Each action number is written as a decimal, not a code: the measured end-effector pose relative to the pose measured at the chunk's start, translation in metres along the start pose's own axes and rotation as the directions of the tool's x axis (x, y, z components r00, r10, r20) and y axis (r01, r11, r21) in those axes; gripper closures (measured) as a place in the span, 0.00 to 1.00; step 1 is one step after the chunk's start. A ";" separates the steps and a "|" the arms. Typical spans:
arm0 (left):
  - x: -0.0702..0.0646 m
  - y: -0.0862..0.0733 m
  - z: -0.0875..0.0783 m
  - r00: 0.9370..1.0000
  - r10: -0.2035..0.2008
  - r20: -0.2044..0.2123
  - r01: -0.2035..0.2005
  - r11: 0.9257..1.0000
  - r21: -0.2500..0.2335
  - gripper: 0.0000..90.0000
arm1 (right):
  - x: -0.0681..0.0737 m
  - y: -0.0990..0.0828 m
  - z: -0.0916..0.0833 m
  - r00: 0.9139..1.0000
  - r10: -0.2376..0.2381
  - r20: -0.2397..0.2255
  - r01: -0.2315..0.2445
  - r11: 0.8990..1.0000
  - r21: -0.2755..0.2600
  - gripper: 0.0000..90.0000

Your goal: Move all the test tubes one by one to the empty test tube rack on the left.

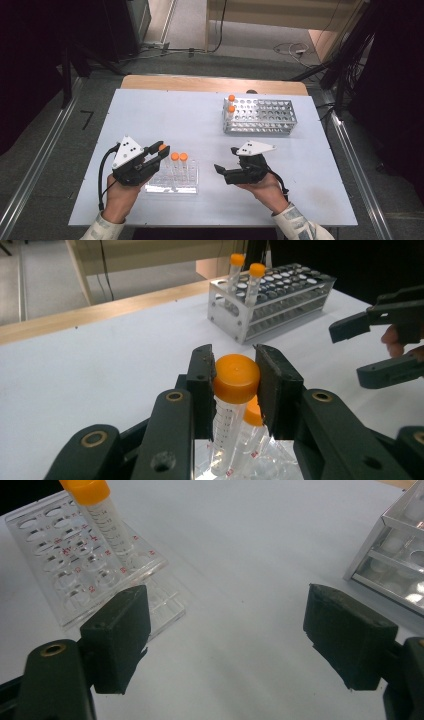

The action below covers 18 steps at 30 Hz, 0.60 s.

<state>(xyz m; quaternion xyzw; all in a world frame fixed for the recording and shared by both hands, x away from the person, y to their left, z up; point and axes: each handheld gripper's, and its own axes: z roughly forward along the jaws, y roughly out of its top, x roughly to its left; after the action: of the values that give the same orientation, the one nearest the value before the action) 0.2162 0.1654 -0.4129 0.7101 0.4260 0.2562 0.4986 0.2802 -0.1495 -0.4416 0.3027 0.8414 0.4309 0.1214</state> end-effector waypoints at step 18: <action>0.003 -0.007 0.002 0.999 -0.044 0.009 0.043 0.999 0.012 0.72 | 0.000 -0.001 0.001 1.000 -0.001 -0.003 0.001 1.000 0.006 0.20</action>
<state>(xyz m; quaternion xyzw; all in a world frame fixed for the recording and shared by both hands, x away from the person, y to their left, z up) 0.2166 0.1681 -0.4200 0.7049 0.4406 0.2393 0.5017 0.2799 -0.1490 -0.4428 0.3018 0.8431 0.4287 0.1193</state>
